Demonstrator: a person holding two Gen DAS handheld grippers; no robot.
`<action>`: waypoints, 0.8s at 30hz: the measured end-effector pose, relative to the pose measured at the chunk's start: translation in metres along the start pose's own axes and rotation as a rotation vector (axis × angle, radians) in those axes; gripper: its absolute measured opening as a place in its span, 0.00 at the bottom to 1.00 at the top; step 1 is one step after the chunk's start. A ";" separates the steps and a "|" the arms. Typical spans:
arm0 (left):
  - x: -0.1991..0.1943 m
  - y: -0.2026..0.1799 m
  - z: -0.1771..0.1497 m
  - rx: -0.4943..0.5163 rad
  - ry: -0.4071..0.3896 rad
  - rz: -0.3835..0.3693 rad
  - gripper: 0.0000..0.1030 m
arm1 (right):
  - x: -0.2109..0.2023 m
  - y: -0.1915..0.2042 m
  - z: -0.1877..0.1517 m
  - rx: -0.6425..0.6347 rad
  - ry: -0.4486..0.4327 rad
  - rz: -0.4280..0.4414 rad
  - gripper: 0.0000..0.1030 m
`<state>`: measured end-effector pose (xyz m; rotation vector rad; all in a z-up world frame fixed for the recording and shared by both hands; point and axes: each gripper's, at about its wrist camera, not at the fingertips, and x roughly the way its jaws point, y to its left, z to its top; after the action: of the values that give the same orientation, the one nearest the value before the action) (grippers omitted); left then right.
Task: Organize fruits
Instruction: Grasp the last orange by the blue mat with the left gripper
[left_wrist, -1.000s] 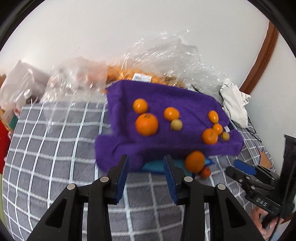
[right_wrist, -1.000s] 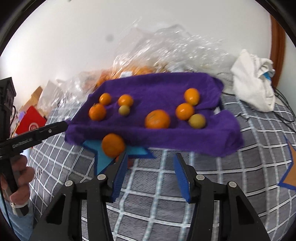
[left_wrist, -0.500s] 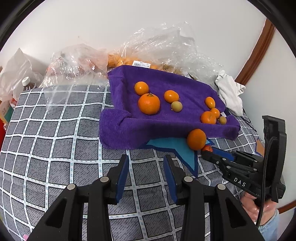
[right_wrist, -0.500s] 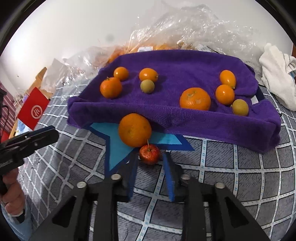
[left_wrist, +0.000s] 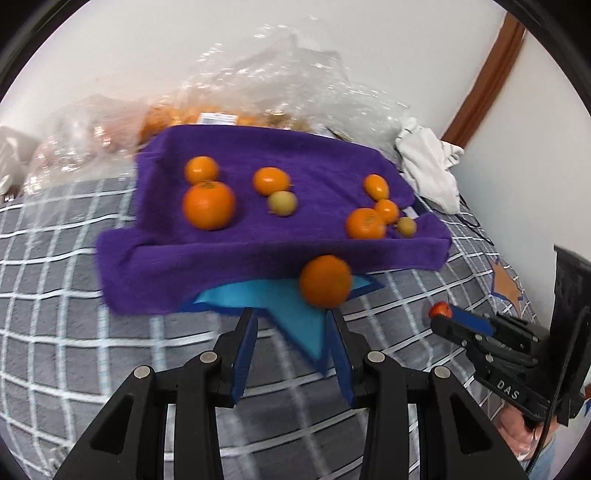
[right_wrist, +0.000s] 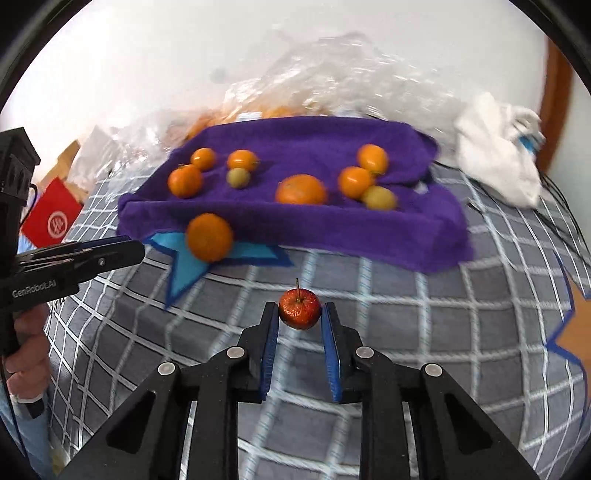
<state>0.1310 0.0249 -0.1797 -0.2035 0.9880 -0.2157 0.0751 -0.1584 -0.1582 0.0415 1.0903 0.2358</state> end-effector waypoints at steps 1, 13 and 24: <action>0.003 -0.004 0.001 0.001 0.005 -0.004 0.35 | -0.003 -0.008 -0.003 0.020 -0.001 -0.003 0.23; 0.041 -0.030 0.015 0.003 0.033 0.081 0.40 | -0.020 -0.057 -0.016 0.117 -0.032 -0.041 0.23; 0.039 -0.027 0.015 -0.008 0.028 0.057 0.36 | -0.024 -0.051 -0.003 0.099 -0.056 -0.033 0.23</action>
<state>0.1621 -0.0102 -0.1955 -0.1797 1.0213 -0.1627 0.0705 -0.2132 -0.1465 0.1182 1.0459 0.1500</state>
